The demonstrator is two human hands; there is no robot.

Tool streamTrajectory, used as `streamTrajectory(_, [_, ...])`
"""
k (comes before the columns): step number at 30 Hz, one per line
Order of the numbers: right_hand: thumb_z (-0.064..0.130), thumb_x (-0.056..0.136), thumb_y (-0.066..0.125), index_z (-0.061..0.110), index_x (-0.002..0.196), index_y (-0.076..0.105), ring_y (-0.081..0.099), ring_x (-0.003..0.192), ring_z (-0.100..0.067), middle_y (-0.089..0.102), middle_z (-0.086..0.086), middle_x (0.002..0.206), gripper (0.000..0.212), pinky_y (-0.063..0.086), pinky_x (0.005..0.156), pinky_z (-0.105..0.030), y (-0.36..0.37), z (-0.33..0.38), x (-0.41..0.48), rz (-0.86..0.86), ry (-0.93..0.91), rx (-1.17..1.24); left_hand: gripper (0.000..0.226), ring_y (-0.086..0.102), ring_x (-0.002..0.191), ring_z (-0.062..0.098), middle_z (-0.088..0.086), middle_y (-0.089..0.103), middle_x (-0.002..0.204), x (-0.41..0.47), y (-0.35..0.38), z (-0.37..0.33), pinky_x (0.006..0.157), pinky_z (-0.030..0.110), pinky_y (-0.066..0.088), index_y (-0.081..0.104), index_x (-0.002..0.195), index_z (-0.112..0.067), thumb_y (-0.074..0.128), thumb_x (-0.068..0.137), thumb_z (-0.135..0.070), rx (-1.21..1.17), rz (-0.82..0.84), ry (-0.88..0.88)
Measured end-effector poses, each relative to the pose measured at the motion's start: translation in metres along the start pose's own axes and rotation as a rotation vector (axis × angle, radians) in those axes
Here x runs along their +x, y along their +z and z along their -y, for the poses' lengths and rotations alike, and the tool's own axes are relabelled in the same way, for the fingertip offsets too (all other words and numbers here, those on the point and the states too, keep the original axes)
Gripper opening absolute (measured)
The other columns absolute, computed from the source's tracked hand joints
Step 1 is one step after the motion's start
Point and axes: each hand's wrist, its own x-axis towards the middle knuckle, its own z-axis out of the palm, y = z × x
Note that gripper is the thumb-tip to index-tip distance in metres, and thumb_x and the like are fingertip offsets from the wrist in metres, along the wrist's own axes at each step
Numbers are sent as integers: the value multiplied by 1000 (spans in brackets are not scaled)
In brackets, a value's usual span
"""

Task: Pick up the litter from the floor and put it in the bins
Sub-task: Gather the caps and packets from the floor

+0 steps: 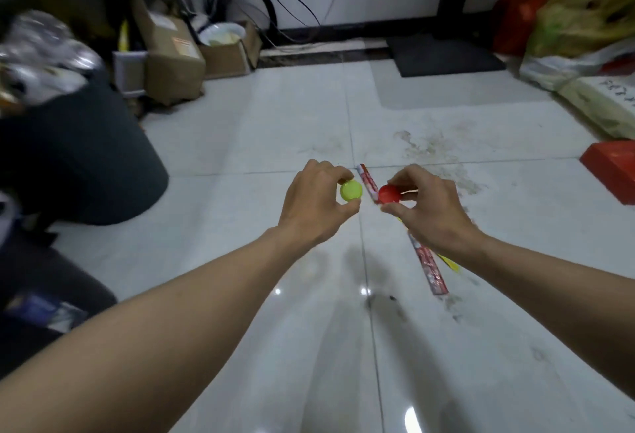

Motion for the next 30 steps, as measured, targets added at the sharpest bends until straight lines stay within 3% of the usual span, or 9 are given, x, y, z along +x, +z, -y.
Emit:
streamTrajectory(7, [15, 74, 82, 21, 104, 59, 67, 90, -10, 68, 8, 98, 39, 55, 86, -32, 55, 107, 29, 36, -177, 109, 31, 52, 95, 14, -7, 62, 98, -15, -109, 62, 80, 28, 42, 66, 108, -22, 72, 81, -34, 137, -134, -36])
streamTrajectory(12, [13, 73, 83, 15, 107, 65, 67, 89, -10, 70, 3, 96, 38, 54, 87, -25, 97, 178, 33, 122, -289, 152, 32, 54, 89, 10, -10, 62, 96, -38, -175, 101, 80, 32, 48, 67, 106, -24, 76, 78, -38, 159, -205, -96])
streamTrajectory(17, [16, 71, 84, 15, 107, 67, 67, 87, -12, 71, 2, 97, 39, 55, 87, -26, 147, 241, 27, 210, -394, 166, 34, 54, 83, 7, -13, 59, 89, -79, -240, 141, 72, 25, 46, 69, 105, -23, 78, 77, -37, 214, -311, -184])
streamTrajectory(22, [19, 71, 85, 16, 104, 69, 68, 85, -12, 71, 3, 94, 37, 55, 85, -27, 196, 296, 13, 281, -458, 227, 32, 57, 85, 8, -7, 64, 94, -132, -291, 178, 74, 25, 48, 69, 105, -22, 79, 77, -34, 274, -318, -305])
streamTrajectory(27, [22, 72, 85, 16, 107, 69, 65, 85, -7, 70, 6, 94, 38, 51, 81, -15, 240, 339, -8, 356, -510, 257, 30, 57, 84, 4, -10, 66, 91, -187, -330, 209, 69, 13, 39, 72, 99, -21, 81, 74, -33, 294, -325, -450])
streamTrajectory(30, [20, 71, 85, 16, 108, 69, 66, 88, -7, 71, 6, 98, 40, 53, 86, -20, 256, 356, -17, 395, -530, 261, 31, 57, 87, 4, -12, 66, 94, -210, -344, 222, 74, 19, 42, 73, 94, -24, 84, 69, -38, 291, -291, -515])
